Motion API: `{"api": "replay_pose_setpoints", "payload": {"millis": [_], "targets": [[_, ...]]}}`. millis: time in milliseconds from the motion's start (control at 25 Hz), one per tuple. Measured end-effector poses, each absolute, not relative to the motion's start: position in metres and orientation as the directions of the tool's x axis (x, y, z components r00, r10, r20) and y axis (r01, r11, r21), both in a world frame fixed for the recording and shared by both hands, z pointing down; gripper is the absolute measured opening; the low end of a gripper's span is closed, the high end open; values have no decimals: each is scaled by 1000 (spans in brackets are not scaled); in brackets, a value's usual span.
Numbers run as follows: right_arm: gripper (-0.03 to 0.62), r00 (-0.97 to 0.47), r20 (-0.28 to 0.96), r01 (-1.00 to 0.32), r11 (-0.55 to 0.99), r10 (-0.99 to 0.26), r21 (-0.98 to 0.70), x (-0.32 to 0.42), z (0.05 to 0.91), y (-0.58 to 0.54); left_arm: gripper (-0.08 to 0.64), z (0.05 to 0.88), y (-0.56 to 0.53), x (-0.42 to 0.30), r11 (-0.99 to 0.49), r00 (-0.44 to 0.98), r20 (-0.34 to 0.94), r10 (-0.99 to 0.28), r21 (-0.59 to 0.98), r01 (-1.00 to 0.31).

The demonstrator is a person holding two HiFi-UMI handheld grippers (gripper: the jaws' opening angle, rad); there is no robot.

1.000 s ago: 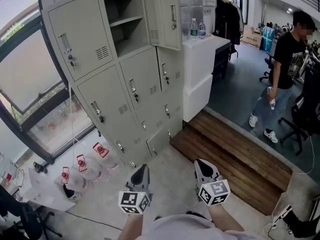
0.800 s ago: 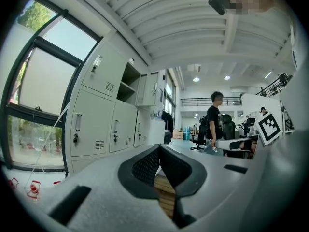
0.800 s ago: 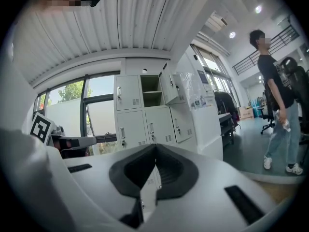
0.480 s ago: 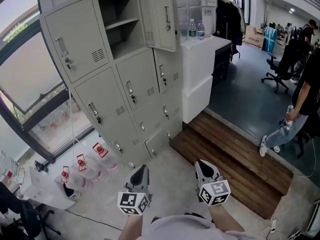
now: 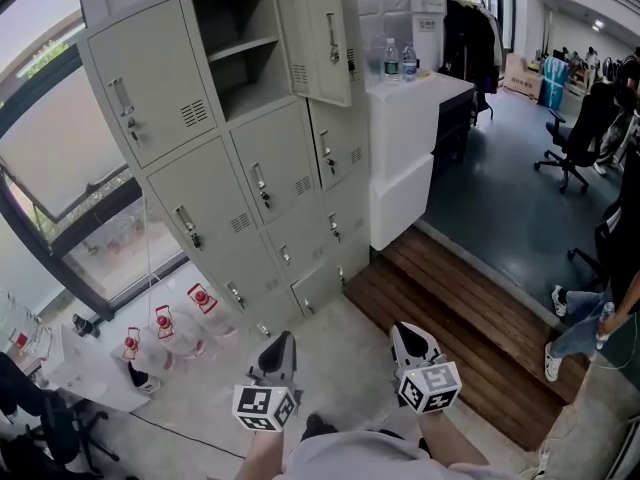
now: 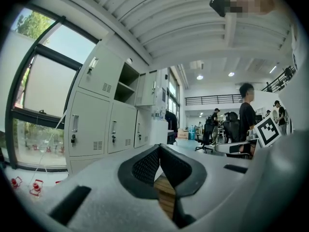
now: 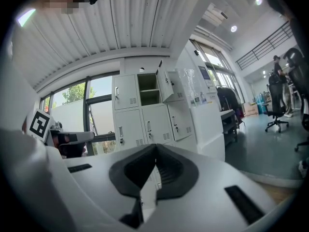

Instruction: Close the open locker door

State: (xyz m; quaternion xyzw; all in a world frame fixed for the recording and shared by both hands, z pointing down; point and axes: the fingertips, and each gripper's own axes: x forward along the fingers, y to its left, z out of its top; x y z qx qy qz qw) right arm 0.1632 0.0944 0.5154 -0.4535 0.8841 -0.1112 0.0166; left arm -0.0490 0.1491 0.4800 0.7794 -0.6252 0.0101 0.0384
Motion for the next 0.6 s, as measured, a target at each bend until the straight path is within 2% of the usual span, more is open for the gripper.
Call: {"api": "replay_pose_setpoints", "payload": {"millis": [320,600], "targets": [[12,-577,84,-808,552,-812,-206,150,523,43,8,489,90,-65,-237,240,68,-968,52,-970],[12,-503,85,-854,480,-860,-204,126,530,-45,8,490,-17,-101,-316,318,55,-947,43,-948]]}}
